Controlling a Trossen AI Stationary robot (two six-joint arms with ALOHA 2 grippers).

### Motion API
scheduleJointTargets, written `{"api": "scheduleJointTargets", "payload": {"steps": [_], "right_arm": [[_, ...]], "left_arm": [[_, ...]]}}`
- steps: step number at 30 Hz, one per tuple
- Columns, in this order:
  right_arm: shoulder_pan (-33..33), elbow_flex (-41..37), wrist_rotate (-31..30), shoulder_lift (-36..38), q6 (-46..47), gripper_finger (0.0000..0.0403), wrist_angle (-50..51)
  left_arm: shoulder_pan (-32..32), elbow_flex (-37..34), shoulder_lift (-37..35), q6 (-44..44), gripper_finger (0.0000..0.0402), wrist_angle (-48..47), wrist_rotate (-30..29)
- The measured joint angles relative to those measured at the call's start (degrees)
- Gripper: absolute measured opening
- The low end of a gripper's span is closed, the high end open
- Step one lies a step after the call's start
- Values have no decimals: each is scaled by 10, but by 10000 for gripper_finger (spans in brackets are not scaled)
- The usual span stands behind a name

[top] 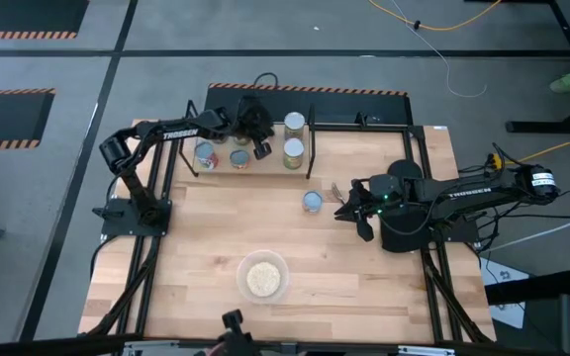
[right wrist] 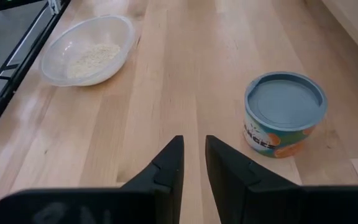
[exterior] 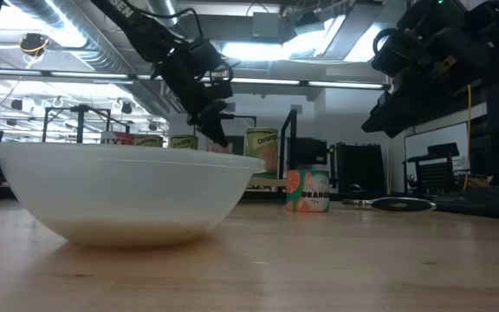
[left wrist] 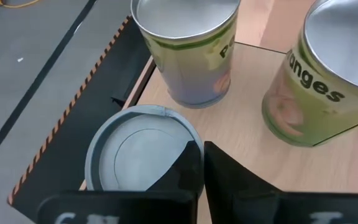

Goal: Pick and place cans onto a shelf
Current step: Put the canned diced tomatoes on the shelf

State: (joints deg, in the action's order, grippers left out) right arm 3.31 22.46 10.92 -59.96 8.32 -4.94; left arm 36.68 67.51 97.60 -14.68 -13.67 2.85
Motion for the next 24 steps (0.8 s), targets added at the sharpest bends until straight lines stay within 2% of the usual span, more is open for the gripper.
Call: {"api": "scheduleJointTargets", "payload": {"steps": [15,24], "right_arm": [[0,0,1,0,0,72,0],[0,0,1,0,0,72,0]], "left_arm": [[4,1,0,-8,8,-6,-3],[4,1,29,-11,8,2,-3]]}}
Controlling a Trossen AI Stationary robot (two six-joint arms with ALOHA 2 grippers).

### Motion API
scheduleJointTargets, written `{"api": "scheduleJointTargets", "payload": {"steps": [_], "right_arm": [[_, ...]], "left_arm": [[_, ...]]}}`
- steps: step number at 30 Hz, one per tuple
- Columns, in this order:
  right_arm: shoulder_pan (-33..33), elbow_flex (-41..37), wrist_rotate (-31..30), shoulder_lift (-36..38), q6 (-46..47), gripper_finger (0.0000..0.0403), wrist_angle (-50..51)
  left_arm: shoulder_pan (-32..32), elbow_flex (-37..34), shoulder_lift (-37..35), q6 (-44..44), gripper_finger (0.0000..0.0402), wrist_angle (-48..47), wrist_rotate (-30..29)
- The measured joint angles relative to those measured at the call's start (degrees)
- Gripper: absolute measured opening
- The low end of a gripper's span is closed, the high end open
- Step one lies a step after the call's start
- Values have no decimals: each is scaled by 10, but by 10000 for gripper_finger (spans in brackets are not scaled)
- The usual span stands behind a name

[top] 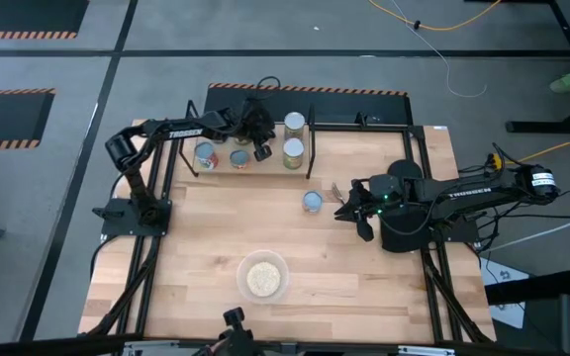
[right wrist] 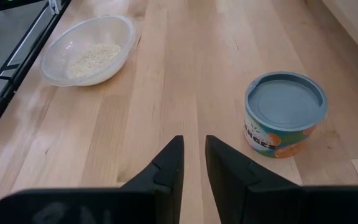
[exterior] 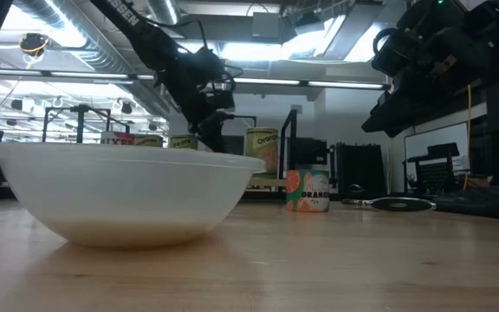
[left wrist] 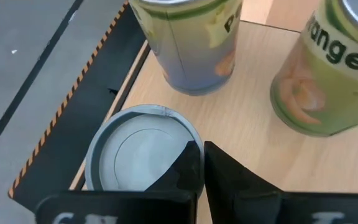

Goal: Pick and place cans onto a shelf
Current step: Put the canned diced tomatoes on the shelf, then put the small canned oranges on the shelf

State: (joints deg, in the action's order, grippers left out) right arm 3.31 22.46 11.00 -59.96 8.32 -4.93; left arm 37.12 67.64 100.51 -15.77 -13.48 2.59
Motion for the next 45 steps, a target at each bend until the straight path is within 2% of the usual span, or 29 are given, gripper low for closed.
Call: {"api": "scheduleJointTargets", "payload": {"steps": [8,21,28,37,45], "right_arm": [[0,0,0,0,0,72,0],[0,0,0,0,-11,71,0],[0,0,0,0,-11,71,0],[0,0,0,0,-13,71,0],[0,0,0,0,-14,71,1]], "left_arm": [[0,0,4,1,15,4,-6],[-2,0,4,1,64,7,-6],[-2,4,0,15,68,2,-5],[-17,69,0,35,69,-30,-1],[-85,198,0,47,69,-217,-1]]}}
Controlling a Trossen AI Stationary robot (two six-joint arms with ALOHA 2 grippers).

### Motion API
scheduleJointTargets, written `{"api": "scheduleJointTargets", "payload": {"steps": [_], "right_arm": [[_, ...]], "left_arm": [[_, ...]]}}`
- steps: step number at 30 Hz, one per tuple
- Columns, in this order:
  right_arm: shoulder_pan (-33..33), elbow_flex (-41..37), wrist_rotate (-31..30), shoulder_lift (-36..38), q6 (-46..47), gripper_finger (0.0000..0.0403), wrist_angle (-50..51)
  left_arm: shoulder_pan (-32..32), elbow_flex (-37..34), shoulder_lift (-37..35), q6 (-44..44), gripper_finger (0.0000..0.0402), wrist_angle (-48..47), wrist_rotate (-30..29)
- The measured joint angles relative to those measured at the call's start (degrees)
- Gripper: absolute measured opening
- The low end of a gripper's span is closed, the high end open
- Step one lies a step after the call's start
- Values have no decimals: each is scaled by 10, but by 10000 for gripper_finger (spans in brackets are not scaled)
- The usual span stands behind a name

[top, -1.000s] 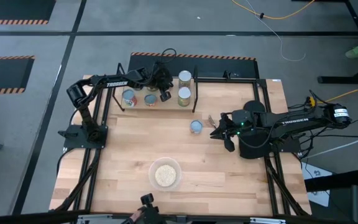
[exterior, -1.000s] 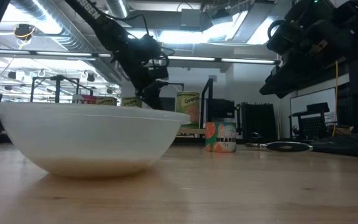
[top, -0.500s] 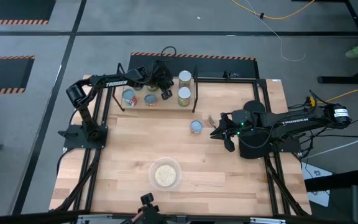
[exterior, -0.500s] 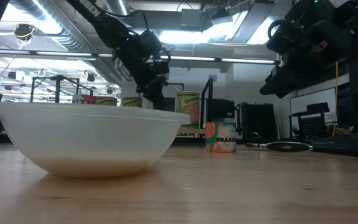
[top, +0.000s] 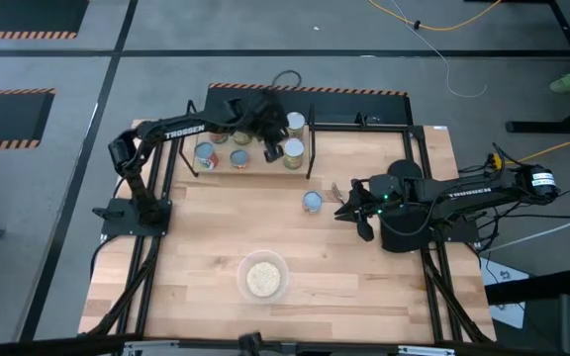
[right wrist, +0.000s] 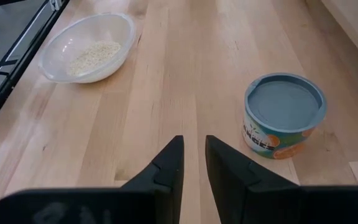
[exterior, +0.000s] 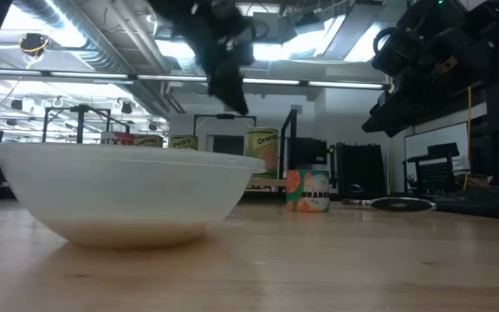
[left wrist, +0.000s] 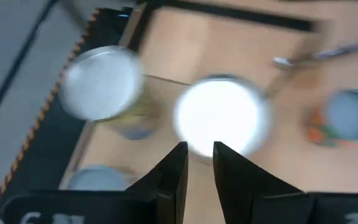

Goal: Pick and place cans onto a shelf
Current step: Put the small canned oranges on the shelf

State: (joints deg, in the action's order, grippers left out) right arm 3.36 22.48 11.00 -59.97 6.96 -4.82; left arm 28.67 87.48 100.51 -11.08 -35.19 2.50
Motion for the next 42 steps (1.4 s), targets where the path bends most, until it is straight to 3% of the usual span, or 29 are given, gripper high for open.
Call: {"api": "scheduleJointTargets", "payload": {"steps": [4,8,15,20,24,30,35,42], "right_arm": [[0,0,0,0,-13,72,0],[0,0,0,0,-14,72,0],[0,0,2,0,-15,77,1],[0,0,2,0,-14,123,3],[0,0,-1,0,-15,162,-10],[0,2,-31,0,-43,176,-37],[2,41,-35,-12,-57,176,-34],[2,122,-35,-105,-129,176,-1]], "left_arm": [[-59,67,0,19,69,-95,0],[-137,99,0,58,69,-129,-11],[-291,44,-19,156,69,-117,-123],[-390,-57,-29,259,69,-58,-207],[-445,-146,-30,328,69,32,-222],[-502,-255,-29,394,69,212,-303],[-524,-302,-29,417,69,293,-377],[-525,-321,-29,421,69,338,-392]]}}
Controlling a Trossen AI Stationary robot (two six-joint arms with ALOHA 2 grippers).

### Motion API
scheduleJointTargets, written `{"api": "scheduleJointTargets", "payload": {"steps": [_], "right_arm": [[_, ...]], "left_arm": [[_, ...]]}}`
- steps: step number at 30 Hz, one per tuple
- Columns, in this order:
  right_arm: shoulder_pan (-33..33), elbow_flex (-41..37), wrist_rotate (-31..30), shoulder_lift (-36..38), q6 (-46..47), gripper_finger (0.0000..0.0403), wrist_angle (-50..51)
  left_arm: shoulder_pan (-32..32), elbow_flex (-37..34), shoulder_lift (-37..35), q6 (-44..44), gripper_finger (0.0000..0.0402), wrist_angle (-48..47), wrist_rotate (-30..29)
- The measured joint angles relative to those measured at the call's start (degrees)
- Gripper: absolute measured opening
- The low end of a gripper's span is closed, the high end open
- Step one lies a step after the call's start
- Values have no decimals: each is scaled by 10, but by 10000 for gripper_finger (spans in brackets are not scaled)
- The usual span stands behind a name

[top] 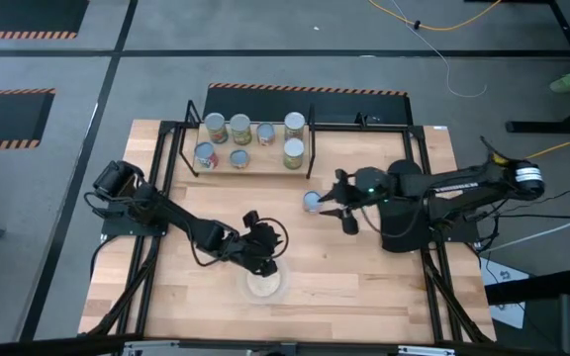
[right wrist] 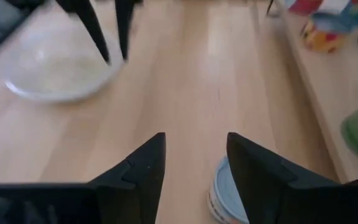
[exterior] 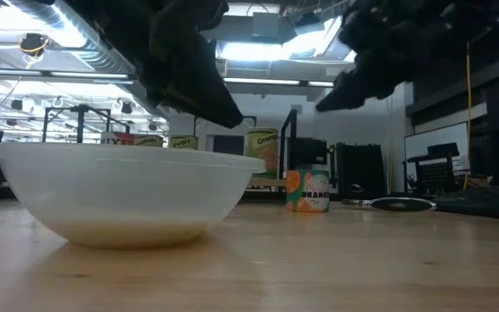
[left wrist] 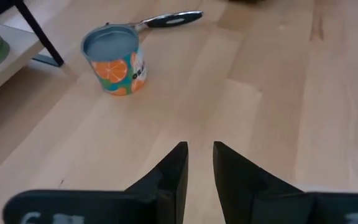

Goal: Pick and place cans onto a shelf
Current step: Put the small canned oranges on the shelf

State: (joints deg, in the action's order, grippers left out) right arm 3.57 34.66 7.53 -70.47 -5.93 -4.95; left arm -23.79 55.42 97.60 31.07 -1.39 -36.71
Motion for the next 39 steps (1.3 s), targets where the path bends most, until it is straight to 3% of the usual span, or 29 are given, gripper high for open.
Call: {"api": "scheduleJointTargets", "payload": {"steps": [10,22,29,36,39], "right_arm": [[0,70,-63,-143,-52,176,54],[7,73,-66,-194,-66,169,75],[9,74,-68,-202,-66,105,68],[11,74,-62,-201,-66,17,67],[12,73,-49,-202,-66,12,56]], "left_arm": [[0,0,0,-1,69,21,-3],[0,0,0,-1,69,45,-3],[-12,0,-8,-1,69,50,-20],[-52,-1,-68,-49,69,37,-109],[-73,-1,-103,-77,69,5,-125]]}}
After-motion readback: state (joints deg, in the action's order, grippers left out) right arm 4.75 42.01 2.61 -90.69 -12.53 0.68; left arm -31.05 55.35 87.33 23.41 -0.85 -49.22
